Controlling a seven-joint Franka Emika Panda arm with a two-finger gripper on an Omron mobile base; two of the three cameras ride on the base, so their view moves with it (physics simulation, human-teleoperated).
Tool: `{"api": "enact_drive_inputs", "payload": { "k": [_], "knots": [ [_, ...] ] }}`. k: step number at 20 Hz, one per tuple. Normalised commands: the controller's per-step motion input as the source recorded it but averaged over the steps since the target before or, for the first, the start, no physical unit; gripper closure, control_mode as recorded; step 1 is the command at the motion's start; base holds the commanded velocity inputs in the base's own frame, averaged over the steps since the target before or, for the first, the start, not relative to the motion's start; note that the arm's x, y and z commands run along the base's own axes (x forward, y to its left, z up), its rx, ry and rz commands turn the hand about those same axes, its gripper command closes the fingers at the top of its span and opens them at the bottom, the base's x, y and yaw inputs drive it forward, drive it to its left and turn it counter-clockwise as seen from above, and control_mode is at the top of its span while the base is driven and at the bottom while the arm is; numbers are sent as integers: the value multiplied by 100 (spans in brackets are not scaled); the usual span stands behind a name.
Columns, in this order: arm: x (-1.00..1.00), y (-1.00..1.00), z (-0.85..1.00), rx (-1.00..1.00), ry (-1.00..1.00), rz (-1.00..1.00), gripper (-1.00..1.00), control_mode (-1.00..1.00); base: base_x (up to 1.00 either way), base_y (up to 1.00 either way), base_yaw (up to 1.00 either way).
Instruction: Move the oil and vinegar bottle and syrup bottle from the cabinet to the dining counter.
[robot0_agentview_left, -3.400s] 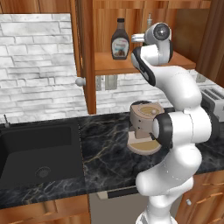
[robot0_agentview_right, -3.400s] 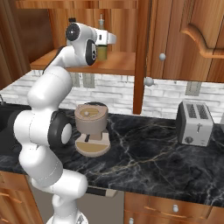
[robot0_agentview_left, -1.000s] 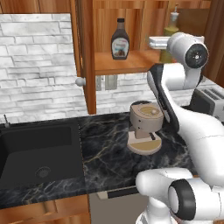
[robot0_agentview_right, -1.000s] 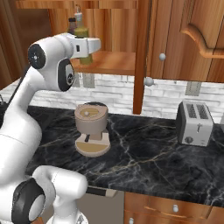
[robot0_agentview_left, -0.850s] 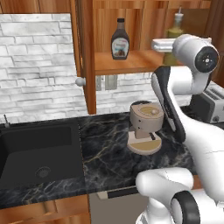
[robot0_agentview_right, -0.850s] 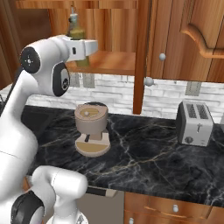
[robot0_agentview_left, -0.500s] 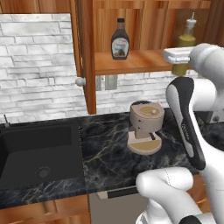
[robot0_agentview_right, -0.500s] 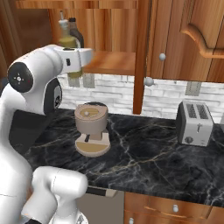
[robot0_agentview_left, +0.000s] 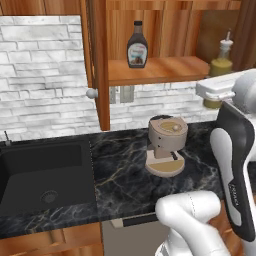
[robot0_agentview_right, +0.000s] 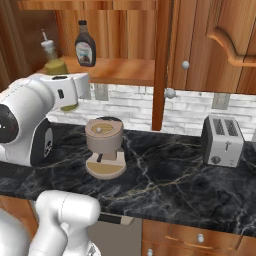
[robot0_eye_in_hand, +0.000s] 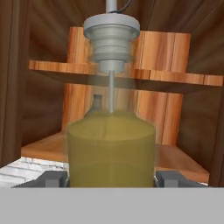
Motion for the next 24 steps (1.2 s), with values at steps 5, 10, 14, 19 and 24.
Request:
{"api": "enact_drive_inputs", "payload": {
  "k": [5, 10, 14, 19, 24],
  "knots": [
    [-27, 32, -8, -3, 4, 2, 100, -100, 0, 0, 0],
    [-25, 13, -4, 0, 0, 2, 100, 100, -9, 3, 1],
    [0, 0, 0, 0, 0, 0, 100, 100, -57, 16, 8],
    [0, 0, 0, 0, 0, 0, 100, 100, -64, 5, 13],
    [0, 0, 0, 0, 0, 0, 100, 100, -64, 9, 26]
  ]
}}
